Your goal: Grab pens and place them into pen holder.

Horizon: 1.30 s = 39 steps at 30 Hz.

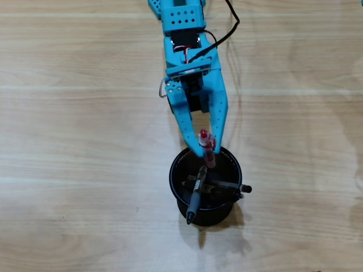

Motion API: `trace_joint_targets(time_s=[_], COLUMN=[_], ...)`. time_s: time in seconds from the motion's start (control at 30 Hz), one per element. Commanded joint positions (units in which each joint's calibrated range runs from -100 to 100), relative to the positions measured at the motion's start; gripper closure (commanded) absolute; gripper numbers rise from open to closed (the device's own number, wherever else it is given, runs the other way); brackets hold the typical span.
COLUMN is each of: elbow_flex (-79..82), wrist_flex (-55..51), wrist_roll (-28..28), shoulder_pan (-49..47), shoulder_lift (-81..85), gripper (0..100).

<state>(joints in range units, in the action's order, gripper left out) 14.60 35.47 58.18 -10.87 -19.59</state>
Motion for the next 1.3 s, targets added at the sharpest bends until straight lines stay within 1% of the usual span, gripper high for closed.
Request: trace_joint_targets(time_s=[0.0, 0.43, 0.57, 0.67, 0.73, 0.83, 1.17, 1.27], elbow_flex=[-3.3, -3.1, -1.8, 2.6, 6.4, 13.0, 35.6, 41.3], wrist_flex=[1.2, 1.2, 0.3, 0.3, -0.2, -5.4, -25.2, -28.5], wrist_roll=[0.2, -0.2, -1.2, -5.4, -7.6, -9.9, -22.6, -27.5], shoulder_pan=[0.2, 0.0, -0.2, -0.2, -0.3, -0.3, -0.7, -0.2], shoulder_lift=[0.4, 1.6, 6.5, 11.9, 16.4, 23.3, 48.4, 55.5], gripper=[91, 90, 90, 91, 98, 98, 98, 98])
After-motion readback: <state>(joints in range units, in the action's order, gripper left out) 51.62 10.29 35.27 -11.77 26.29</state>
